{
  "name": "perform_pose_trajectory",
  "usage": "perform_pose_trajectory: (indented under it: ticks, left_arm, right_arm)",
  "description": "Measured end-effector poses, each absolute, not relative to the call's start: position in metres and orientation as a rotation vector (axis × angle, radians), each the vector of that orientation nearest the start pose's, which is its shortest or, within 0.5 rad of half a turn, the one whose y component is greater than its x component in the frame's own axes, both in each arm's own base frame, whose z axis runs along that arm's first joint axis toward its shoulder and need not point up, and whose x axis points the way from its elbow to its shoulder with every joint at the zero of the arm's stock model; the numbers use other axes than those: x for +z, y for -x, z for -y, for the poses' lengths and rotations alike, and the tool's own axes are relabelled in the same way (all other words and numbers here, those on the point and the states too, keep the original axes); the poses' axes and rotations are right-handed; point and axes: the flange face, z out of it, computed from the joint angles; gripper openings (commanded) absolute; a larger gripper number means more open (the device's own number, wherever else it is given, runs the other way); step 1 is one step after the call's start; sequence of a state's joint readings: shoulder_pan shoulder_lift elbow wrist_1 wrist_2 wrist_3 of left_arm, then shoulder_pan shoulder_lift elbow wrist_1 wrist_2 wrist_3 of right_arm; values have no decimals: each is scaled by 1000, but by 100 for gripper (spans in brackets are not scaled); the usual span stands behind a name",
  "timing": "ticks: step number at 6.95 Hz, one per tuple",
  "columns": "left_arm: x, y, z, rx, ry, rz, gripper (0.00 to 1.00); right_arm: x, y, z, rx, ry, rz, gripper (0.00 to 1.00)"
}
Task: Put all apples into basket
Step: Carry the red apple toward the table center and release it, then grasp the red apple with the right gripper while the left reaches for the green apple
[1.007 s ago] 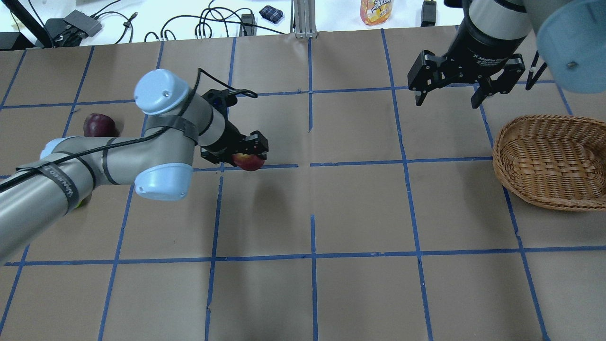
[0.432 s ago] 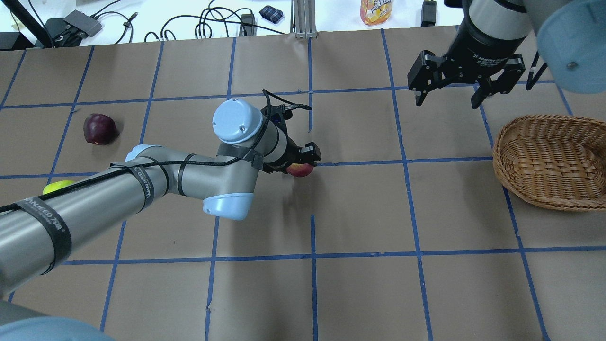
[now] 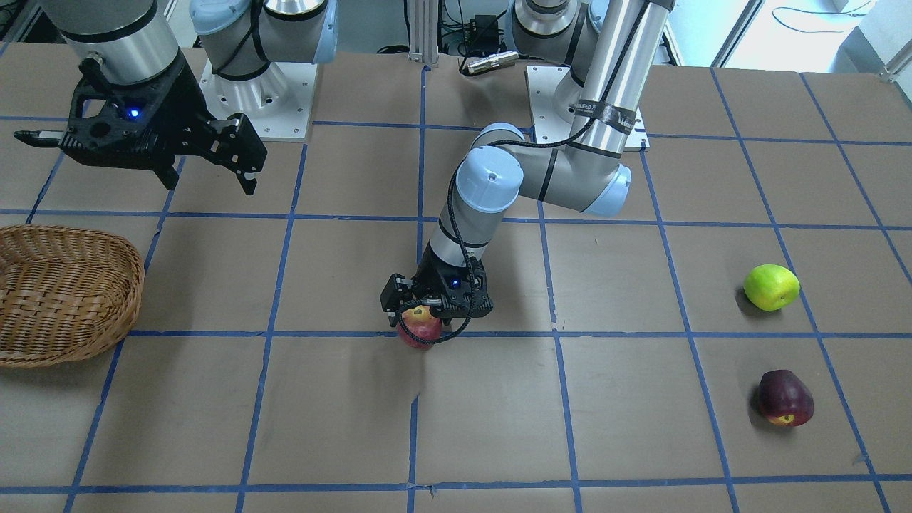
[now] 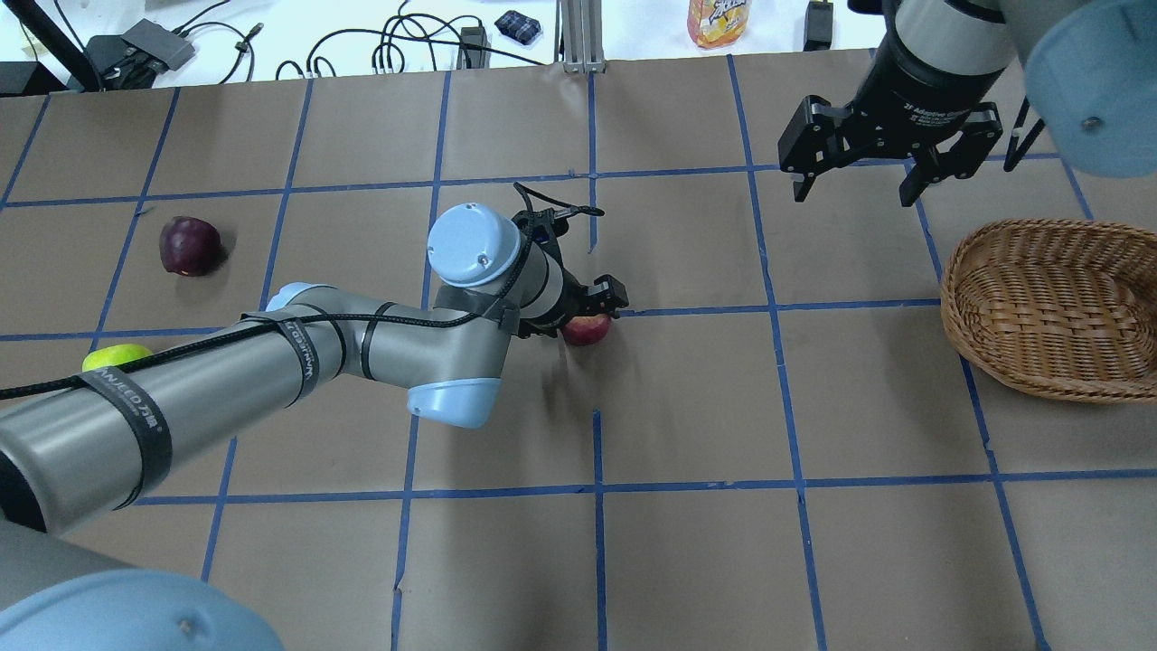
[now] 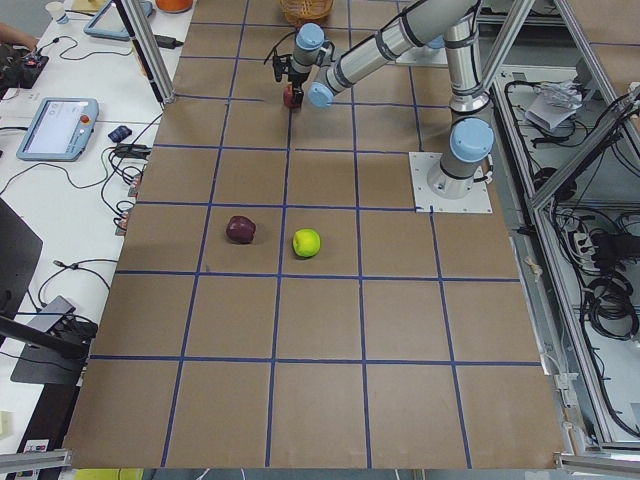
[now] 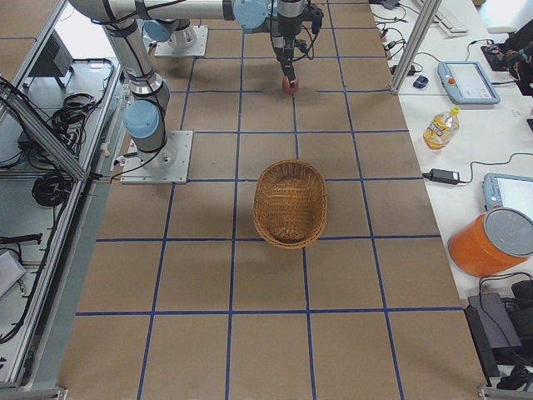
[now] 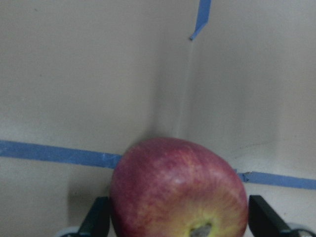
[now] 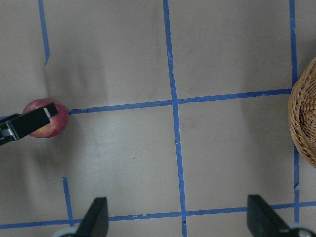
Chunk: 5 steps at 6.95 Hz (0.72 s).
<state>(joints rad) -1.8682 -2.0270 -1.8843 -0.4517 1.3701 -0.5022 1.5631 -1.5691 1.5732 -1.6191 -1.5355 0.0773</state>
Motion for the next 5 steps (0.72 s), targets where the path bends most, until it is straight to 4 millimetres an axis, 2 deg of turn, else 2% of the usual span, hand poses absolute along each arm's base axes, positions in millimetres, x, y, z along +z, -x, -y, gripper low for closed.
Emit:
perform_pose_trajectory:
  ticks: [1,2,3,4,5]
  left_arm:
    - [242,299,553,-402,146,-3395,100]
    - [273,257,579,-322,73,-3364,100]
    - [298,201,593,-220,2,-3314,100]
    - [311,123,596,-89,-62,-3231,100]
    - [318,34,591,32,-32,-3174,100]
  right_arm:
    - [486,-136,506,-82,-128,-3099,100]
    - [477,-147,515,-94,-111,-3093,100]
    - [461,-172,525,-106,-85,-3086,100]
    - [432,-211,539,-121,-65,-3081,100]
    - [396,-251,551,-131,-78,-3078,100]
